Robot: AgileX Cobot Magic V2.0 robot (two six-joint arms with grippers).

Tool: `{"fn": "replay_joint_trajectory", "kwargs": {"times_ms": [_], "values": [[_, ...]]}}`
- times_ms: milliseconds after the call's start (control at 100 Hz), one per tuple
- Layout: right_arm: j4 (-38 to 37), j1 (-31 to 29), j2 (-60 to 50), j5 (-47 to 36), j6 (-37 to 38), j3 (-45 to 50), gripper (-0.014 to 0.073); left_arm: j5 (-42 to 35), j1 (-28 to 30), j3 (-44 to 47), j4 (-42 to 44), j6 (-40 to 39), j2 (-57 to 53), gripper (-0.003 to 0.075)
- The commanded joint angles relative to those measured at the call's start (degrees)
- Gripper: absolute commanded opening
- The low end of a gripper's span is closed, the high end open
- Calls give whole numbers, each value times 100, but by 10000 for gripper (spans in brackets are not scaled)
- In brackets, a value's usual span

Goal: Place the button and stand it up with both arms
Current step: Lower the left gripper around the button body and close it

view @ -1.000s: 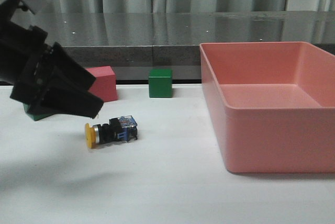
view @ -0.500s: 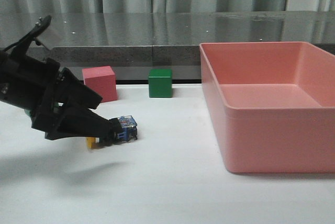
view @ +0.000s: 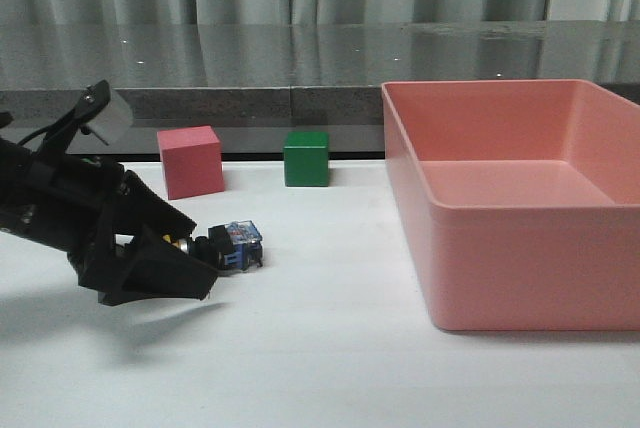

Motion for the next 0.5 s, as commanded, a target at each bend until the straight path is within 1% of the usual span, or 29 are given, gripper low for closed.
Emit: {"fn": "replay_joint_trajectory", "kwargs": {"times_ms": [0,360,430,490], "values": [[61,-12,21,-392,2,-153,-62,348,-14,-102,-330,36,-219,651],[61,-12,21,-392,2,-153,-62,259,-14,-102,-333,36,-170,646],[61,-12,21,-392,2,-153,-62,187,-14,-102,-333,36,-170,616],[61,-12,21,-392,2,-153,-62,161,-14,-102,-333,36,-170,559]]}}
